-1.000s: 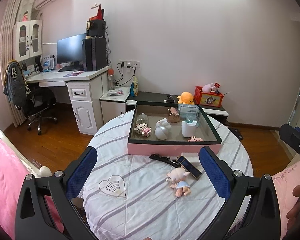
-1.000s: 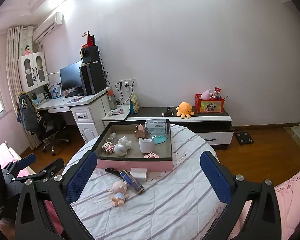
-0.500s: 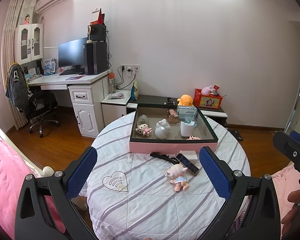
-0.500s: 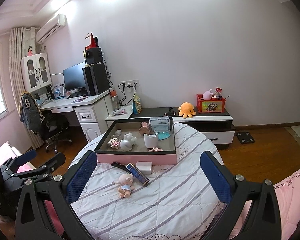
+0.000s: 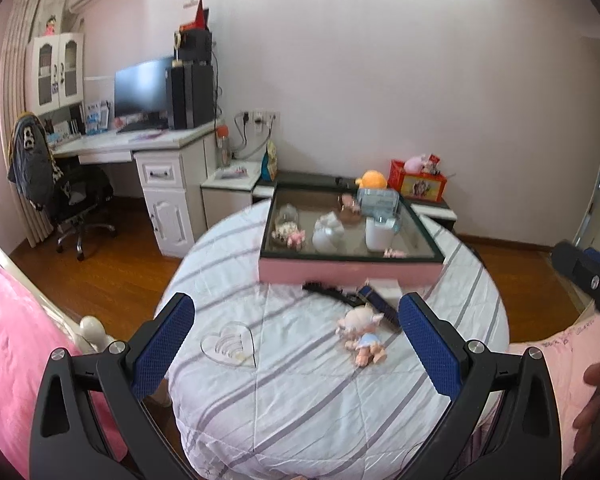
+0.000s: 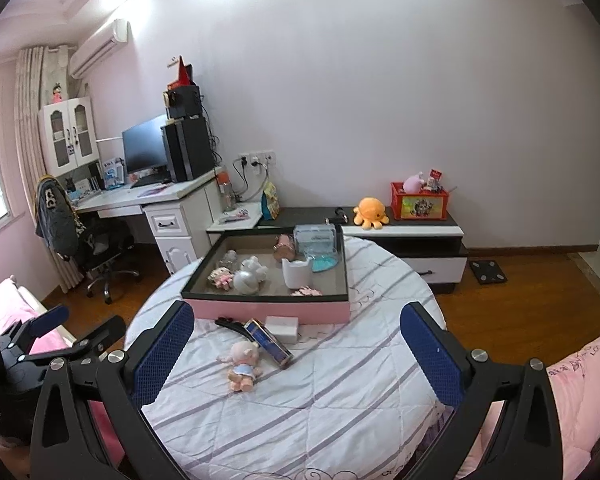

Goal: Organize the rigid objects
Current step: 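Withdraw both tools back from the box tray, then grasp the small doll with left gripper while right gripper grasps the blue battery pack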

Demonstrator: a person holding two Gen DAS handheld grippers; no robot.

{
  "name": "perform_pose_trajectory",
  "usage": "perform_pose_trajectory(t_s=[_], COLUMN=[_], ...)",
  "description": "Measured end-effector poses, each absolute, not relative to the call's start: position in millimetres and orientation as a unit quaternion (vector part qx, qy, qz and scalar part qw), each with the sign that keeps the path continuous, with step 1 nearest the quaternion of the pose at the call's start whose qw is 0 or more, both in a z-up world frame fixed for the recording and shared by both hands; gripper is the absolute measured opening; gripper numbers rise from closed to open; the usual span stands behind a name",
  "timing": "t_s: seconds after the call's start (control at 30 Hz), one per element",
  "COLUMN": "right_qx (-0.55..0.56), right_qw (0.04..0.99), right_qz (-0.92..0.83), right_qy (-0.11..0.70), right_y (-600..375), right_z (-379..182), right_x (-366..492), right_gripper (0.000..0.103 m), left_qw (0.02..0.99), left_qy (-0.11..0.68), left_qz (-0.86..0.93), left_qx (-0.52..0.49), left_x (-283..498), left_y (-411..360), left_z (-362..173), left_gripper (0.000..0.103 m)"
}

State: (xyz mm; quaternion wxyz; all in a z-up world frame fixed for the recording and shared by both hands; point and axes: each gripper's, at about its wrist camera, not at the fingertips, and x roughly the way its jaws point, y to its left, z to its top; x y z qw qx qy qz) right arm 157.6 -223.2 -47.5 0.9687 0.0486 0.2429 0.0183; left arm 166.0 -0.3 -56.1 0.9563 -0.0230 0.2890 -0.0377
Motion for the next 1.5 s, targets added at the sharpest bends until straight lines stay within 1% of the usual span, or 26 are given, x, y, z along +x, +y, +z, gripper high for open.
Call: perform_pose_trajectory(t_s=[0.27, 0.53, 0.83, 0.87, 0.9, 0.93, 0.97, 1.0, 1.03, 1.07, 1.1, 1.2, 1.47, 1.5], right_qx=[0.051, 0.066, 0.069, 0.067, 0.064, 0.062, 0.060, 0.059, 0.058, 0.054, 0.050, 0.038, 0.027, 0.025], right_qw=[0.956, 0.938, 0.922, 0.920, 0.918, 0.916, 0.914, 0.912, 0.910, 0.908, 0.907, 0.900, 0.878, 0.877], right_qz=[0.016, 0.023, 0.037, 0.042, 0.047, 0.049, 0.052, 0.056, 0.060, 0.063, 0.066, 0.079, 0.123, 0.119], right_qy=[0.288, 0.340, 0.379, 0.385, 0.389, 0.392, 0.397, 0.402, 0.406, 0.410, 0.413, 0.427, 0.462, 0.465], right_y=[-230.7, -241.0, -248.2, -247.4, -245.8, -244.2, -241.9, -239.6, -237.8, -235.0, -232.1, -221.0, -192.4, -190.2], right_z=[-78.4, -119.5, -152.1, -156.2, -159.9, -162.5, -166.4, -170.1, -172.7, -175.6, -178.5, -187.8, -215.8, -219.1], right_x=[187.9, 223.9, 257.9, 261.6, 265.1, 267.8, 271.7, 275.6, 278.6, 281.9, 284.7, 294.3, 315.6, 318.6], right_gripper=[0.103, 0.103, 0.103, 0.103, 0.103, 0.103, 0.103, 0.103, 0.103, 0.103, 0.103, 0.103, 0.103, 0.102], left_qw=[0.936, 0.909, 0.887, 0.889, 0.892, 0.892, 0.892, 0.893, 0.892, 0.891, 0.890, 0.887, 0.893, 0.894], left_qy=[0.346, 0.409, 0.454, 0.450, 0.443, 0.443, 0.443, 0.441, 0.442, 0.442, 0.443, 0.446, 0.438, 0.438], left_qz=[-0.058, -0.078, -0.081, -0.084, -0.090, -0.091, -0.090, -0.091, -0.098, -0.102, -0.106, -0.120, -0.098, -0.096], left_qx=[-0.018, -0.003, -0.004, -0.009, -0.014, -0.011, -0.002, 0.004, 0.005, 0.002, -0.002, -0.016, -0.012, -0.013], left_x=[195.5, 236.0, 282.2, 283.0, 283.1, 284.6, 286.1, 287.0, 288.6, 290.1, 291.5, 293.9, 285.3, 285.7], left_y=[-16.8, -50.3, -67.2, -65.4, -63.8, -63.8, -64.6, -64.6, -63.2, -60.6, -57.4, -46.1, -20.9, -18.6], left_z=[-105.4, -162.3, -206.3, -205.1, -202.8, -203.0, -203.6, -203.2, -202.9, -202.0, -201.3, -200.6, -199.0, -199.3], left_gripper=[0.103, 0.103, 0.101, 0.099, 0.089, 0.083, 0.071, 0.065, 0.055, 0.049, 0.047, 0.046, 0.046, 0.046])
